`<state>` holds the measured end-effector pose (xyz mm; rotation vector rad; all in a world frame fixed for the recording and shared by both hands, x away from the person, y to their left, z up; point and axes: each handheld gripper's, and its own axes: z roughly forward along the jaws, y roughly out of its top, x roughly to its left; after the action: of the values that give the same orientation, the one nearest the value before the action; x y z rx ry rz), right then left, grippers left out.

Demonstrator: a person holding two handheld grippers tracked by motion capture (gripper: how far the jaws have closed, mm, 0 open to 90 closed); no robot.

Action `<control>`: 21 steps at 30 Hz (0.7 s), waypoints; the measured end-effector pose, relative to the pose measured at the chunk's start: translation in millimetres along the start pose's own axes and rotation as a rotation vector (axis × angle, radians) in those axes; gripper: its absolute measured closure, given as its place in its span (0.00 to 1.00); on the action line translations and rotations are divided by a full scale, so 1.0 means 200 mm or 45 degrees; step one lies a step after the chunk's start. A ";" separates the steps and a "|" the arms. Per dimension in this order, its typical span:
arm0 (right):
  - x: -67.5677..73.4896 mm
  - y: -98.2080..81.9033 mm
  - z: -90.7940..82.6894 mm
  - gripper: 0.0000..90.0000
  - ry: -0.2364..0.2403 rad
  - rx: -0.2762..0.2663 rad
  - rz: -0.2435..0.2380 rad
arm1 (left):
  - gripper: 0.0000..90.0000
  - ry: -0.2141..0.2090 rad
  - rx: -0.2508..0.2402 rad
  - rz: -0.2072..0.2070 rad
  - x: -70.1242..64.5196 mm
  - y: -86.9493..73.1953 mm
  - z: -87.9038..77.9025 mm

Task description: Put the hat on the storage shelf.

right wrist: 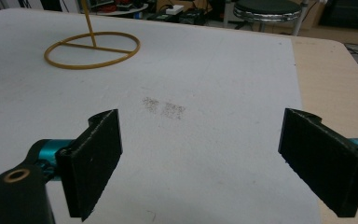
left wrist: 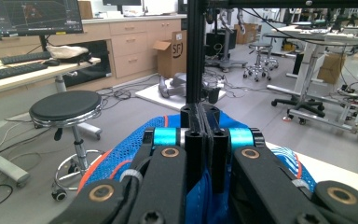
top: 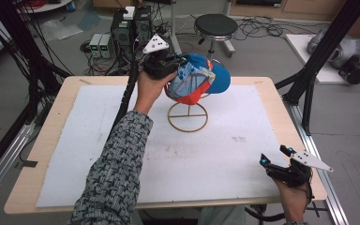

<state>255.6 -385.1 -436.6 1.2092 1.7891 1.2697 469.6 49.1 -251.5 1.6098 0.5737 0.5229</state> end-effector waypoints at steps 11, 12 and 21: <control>0.00 0.00 0.00 0.14 0.001 0.001 0.002 | 0.98 -0.025 -0.014 -0.026 0.02 -0.04 0.00; 0.00 0.00 0.00 0.14 0.001 0.000 0.000 | 0.97 -0.028 -0.016 -0.026 0.02 -0.04 0.00; 0.00 0.00 0.00 0.14 0.001 0.001 0.002 | 0.88 -0.030 -0.013 -0.028 0.02 -0.04 -0.01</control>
<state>255.9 -385.0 -436.8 1.2104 1.7901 1.2706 470.9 53.5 -259.4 1.5962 0.5694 0.4897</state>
